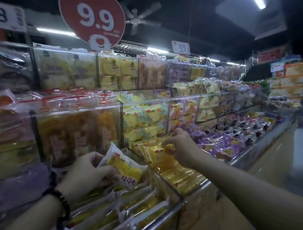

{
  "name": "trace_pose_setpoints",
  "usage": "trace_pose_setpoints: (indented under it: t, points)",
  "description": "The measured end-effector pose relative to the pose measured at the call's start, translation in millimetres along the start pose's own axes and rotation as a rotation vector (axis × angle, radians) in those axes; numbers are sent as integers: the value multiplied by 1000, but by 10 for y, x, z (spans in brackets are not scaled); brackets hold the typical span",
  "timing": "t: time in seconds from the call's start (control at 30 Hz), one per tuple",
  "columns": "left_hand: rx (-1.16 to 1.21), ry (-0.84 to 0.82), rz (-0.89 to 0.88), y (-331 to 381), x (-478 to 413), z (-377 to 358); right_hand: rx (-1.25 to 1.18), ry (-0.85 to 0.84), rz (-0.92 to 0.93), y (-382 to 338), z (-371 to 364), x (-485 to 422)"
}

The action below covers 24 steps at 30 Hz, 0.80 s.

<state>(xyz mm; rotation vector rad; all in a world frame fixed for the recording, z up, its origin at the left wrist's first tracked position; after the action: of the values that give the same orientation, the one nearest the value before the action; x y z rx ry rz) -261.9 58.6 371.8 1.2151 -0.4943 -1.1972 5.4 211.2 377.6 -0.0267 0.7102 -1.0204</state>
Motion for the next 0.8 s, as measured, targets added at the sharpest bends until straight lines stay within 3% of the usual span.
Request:
trace_pose_setpoints:
  t: [0.13,0.3,0.43,0.57,0.63,0.73,0.8]
  points:
    - [-48,25,66,-81,-85,146,64,53,47,-137,-140,-78]
    - [-94,-14,103,-95,-48,265,173,-33,22,-202,-129,-82]
    - [-174,7,66,-34,-13,360,66,-37,-39,-193,-40,-35]
    - [-196,61,-1,42,-17,402,118,108,22,-375,149,36]
    - [-148,78,-12,38,-28,413,31,146,119,-638,228,74]
    - [-194,110,-80,72,-19,405,-134,-52,241,-1124,134,127]
    - [-200,138,-118,98,-1,395,-79,-133,294,-1382,5,131]
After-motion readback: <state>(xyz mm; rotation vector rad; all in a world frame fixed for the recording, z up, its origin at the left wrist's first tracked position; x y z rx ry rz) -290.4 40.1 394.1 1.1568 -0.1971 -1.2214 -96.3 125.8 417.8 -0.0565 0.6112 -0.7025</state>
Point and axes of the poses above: each hand's wrist, its own x-axis away from the middle knuckle, its own z-axis out of the back of the hand, y = z × x, the point moved 5 cm from there along -x, towards the middle knuckle, and after that the axes turned 5 degrees about -z, right-handed, at the moved point
